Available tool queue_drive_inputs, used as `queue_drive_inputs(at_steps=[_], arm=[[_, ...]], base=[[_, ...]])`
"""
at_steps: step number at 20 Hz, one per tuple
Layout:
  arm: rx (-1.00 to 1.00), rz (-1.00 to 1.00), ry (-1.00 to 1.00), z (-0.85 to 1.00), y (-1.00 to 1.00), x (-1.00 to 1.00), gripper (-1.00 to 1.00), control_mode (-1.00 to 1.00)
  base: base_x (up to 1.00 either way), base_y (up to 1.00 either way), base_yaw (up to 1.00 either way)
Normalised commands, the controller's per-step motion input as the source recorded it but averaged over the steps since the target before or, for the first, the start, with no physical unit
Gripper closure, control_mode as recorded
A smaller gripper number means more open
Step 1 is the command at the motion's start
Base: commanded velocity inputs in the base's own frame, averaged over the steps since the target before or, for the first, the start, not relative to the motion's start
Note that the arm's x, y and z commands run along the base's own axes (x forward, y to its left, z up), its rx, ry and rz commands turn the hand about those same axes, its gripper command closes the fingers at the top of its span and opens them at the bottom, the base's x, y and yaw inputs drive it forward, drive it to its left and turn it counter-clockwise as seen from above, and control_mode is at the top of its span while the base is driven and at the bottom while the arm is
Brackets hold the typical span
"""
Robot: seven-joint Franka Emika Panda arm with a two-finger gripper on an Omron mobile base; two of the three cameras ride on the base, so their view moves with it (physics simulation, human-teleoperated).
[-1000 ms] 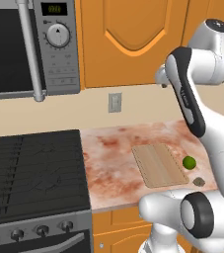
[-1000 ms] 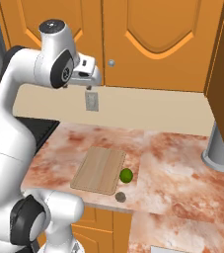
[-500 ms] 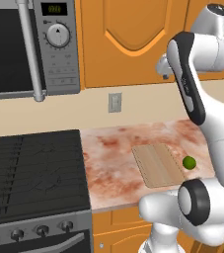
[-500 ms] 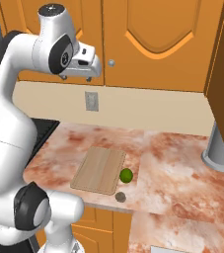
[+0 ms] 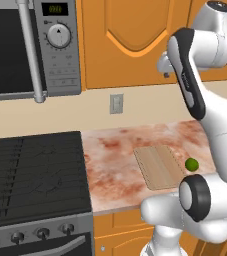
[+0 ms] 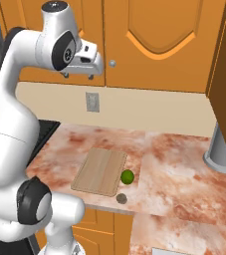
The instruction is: Open the cabinet. Place the bowl and condiment on the counter. Then place the lime and garlic on the cutting board.
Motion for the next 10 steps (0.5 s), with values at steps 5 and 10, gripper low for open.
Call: queue_drive_inputs(at_steps=[5, 10], arm=[[0.0, 0.0, 0.0, 0.0, -0.02, 0.23, -1.0, -1.0], [0.03, 0.0, 0.0, 0.0, -0.16, 0.18, -1.0, -1.0]], base=[[0.0, 0.0, 0.0], [0.0, 0.0, 0.0]])
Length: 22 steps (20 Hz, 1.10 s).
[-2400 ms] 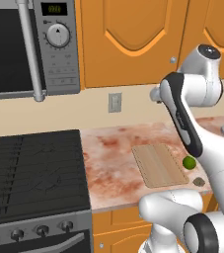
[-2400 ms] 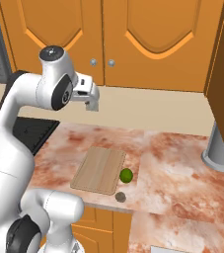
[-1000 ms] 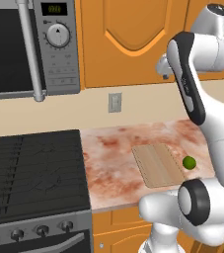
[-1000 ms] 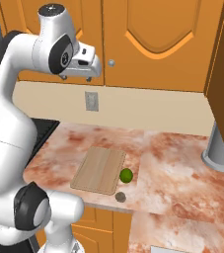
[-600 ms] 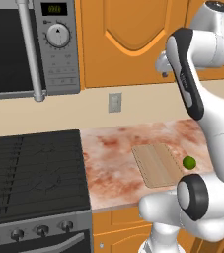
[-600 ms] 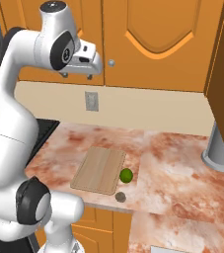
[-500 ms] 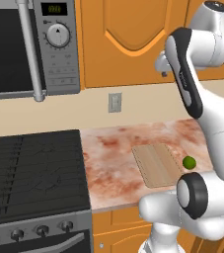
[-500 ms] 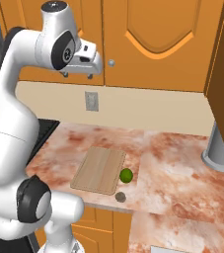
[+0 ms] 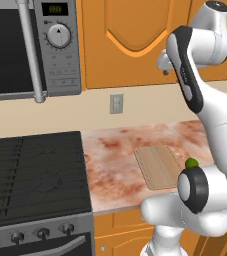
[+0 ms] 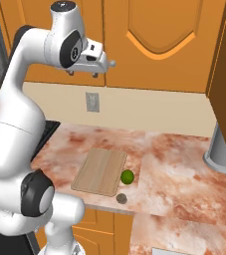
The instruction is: Open the cabinet. Place the bowl and condiment on the counter. Then place the lime and garlic on the cutting board.
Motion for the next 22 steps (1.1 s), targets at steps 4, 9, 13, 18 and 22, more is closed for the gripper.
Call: queue_drive_inputs(at_steps=[4, 9, 13, 18, 22], arm=[[0.04, 0.0, 0.0, 0.01, -0.2, 0.16, -1.0, -1.0], [0.02, -0.02, 0.0, 0.1, -0.02, 0.2, -1.0, -1.0], [0.01, -0.08, 0.0, 0.12, 0.0, 0.16, -1.0, -1.0], [0.0, -0.09, 0.0, 0.05, 0.0, 0.17, -1.0, -1.0], [0.0, -0.08, 0.0, 0.0, 0.0, 0.23, -1.0, -1.0]], base=[[0.0, 0.0, 0.0], [0.0, 0.0, 0.0], [0.0, 0.0, 0.0], [0.0, 0.0, 0.0], [0.0, 0.0, 0.0]])
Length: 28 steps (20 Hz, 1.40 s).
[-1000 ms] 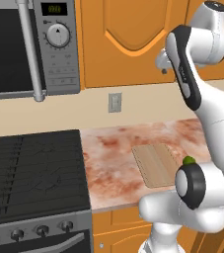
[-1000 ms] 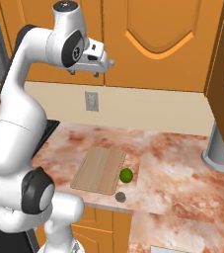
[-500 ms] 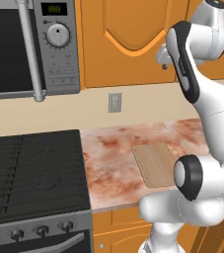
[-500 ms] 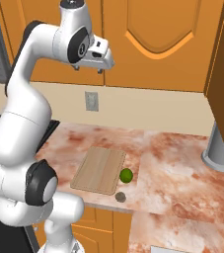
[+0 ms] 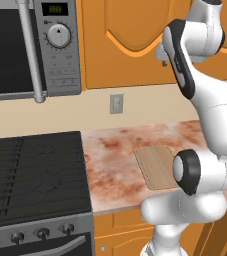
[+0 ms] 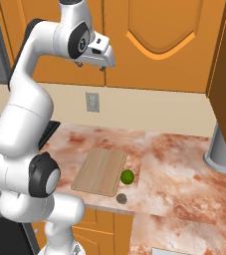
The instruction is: Open the cabinet. Place the bowl and condiment on the counter. Then place the lime and garlic on the cutting board.
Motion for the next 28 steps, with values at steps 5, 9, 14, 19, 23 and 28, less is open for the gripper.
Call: queue_drive_inputs(at_steps=[5, 9, 14, 19, 23, 28], arm=[[0.01, -0.05, 0.0, 0.0, -0.01, 0.29, -1.0, -1.0], [0.01, -0.02, 0.0, 0.0, -0.11, 0.27, -1.0, -1.0], [0.01, -0.01, 0.0, 0.0, -0.09, 0.28, -1.0, -1.0], [0.01, -0.02, 0.0, 0.0, -0.05, 0.31, -1.0, -1.0], [0.0, -0.04, 0.0, 0.0, 0.0, 0.44, 1.0, -1.0], [0.0, -0.05, 0.0, 0.0, 0.0, 0.46, 1.0, -1.0]], base=[[0.0, 0.0, 0.0], [0.0, 0.0, 0.0], [0.0, 0.0, 0.0], [0.0, 0.0, 0.0], [0.0, 0.0, 0.0], [0.0, 0.0, 0.0]])
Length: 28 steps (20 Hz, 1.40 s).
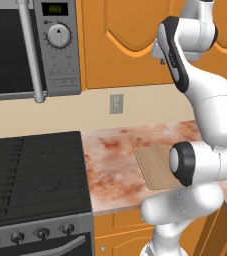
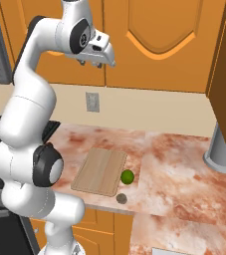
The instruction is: Open the cabinet. Place the bowl and condiment on the counter. Then place the lime and garlic on the cutting board.
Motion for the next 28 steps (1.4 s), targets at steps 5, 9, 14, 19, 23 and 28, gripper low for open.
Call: queue_drive_inputs(at_steps=[5, 9, 14, 19, 23, 28], arm=[[0.0, -0.03, 0.0, 0.0, 0.0, 0.46, 1.0, -1.0], [0.02, -0.01, -0.04, 0.0, 0.0, 0.43, 1.0, -1.0], [0.03, 0.0, -0.2, -0.05, 0.0, 0.17, 1.0, -1.0], [0.01, 0.0, -0.31, -0.23, 0.0, 0.08, 1.0, -1.0], [0.0, 0.0, -0.36, -0.46, 0.04, 0.0, 1.0, -1.0], [0.0, 0.0, -0.22, -0.54, 0.2, -0.02, 1.0, -1.0]], base=[[0.0, 0.0, 0.0], [0.0, 0.0, 0.0], [0.0, 0.0, 0.0], [0.0, 0.0, 0.0], [0.0, 0.0, 0.0], [0.0, 0.0, 0.0]])
